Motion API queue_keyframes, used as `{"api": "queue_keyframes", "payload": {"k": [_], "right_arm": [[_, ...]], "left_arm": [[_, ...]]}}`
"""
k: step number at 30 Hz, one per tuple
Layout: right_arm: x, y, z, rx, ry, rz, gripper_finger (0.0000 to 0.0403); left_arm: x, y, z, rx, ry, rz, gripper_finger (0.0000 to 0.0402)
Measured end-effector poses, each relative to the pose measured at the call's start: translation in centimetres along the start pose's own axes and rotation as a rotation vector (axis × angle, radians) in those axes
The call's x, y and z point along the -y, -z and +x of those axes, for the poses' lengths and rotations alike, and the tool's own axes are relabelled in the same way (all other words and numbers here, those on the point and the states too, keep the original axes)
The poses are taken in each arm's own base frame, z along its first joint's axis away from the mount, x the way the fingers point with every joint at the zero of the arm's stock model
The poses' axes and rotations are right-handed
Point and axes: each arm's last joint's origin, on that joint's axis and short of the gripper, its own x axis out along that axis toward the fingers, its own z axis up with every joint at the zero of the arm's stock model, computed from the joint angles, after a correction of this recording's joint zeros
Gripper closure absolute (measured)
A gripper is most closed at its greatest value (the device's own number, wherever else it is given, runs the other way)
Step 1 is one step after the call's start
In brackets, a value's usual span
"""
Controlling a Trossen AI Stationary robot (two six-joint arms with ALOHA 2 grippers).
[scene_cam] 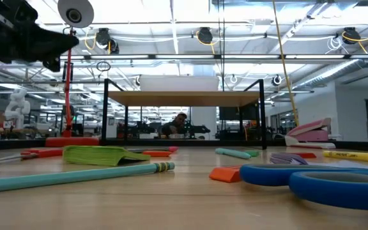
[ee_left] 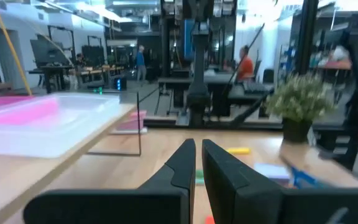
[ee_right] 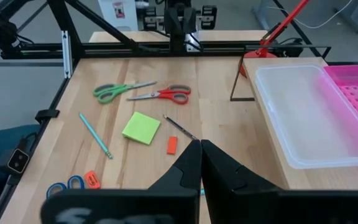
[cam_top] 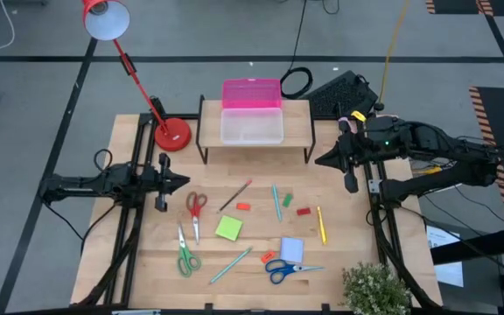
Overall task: Pack school essentials
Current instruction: Put the blue scissors into the pink supply box on the shelf
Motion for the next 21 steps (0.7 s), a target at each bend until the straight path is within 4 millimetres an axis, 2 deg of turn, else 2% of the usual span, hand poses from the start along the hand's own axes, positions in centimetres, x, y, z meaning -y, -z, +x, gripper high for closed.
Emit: {"api": "queue_keyframes", "payload": {"k": [5,10,17,21], "right_arm": [[0.0,0.1,0.0,-0.005,0.000,0.000,0.0403],[0.0,0.1,0.0,-0.006,-0.001,0.012,0.0403],[-0.3,0.3,0.1,-0.027,-0.013,0.079,0.0403],[-0.9,1.4,1.0,-0.070,-0.042,0.065,0.0403]], "left_arm": [[0.0,-3.4,-0.2,-0.030,0.002,-0.051,0.0369],[0.2,-7.8,-0.1,-0.100,0.013,-0.109,0.0369],[0.6,-15.3,1.3,-0.164,0.044,-0.072,0.0369],[0.8,-19.4,2.7,-0.232,0.051,-0.068,0.0369]]}}
